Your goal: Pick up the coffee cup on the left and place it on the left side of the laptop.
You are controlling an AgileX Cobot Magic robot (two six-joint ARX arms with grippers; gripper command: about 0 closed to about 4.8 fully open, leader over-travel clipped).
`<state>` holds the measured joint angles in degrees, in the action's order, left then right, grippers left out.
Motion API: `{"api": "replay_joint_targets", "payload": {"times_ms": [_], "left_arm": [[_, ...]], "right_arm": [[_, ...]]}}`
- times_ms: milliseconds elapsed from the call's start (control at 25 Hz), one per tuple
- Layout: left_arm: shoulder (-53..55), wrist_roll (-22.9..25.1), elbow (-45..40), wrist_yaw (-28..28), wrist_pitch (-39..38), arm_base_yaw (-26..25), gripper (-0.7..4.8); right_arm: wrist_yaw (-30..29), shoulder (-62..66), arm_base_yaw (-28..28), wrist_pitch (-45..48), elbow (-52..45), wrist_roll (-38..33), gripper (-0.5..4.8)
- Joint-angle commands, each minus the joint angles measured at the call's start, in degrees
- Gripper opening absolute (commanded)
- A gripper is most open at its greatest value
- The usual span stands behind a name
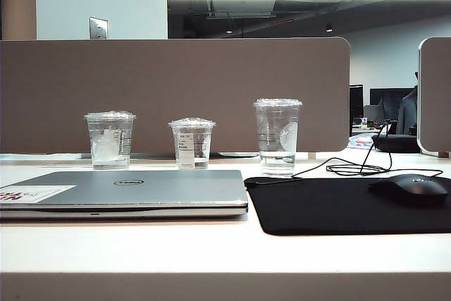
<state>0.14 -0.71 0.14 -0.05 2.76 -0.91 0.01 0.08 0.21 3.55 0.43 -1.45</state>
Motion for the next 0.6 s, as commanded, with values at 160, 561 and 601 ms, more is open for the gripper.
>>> {"api": "replay_joint_targets", "payload": {"times_ms": [160,561,601], "left_arm": [[0.02,0.24,0.24,0.26,0.76,-0.11,-0.05],[3.80,-1.09,8.44,0.00,0.79,-0.07,-0.05],[5.20,-1.36,9.25,0.00,0.85,-0.07,-0.05]], "right_arm": [[0.07,-0.11,0.04,1.44,-0.15,-0.02,-0.04],[-0.04,0.63,0.04,0.55,9.64,-3.06,-0.04],[-0.13,1.11,0.07,0.04,10.73,-3.06,-0.04]]}}
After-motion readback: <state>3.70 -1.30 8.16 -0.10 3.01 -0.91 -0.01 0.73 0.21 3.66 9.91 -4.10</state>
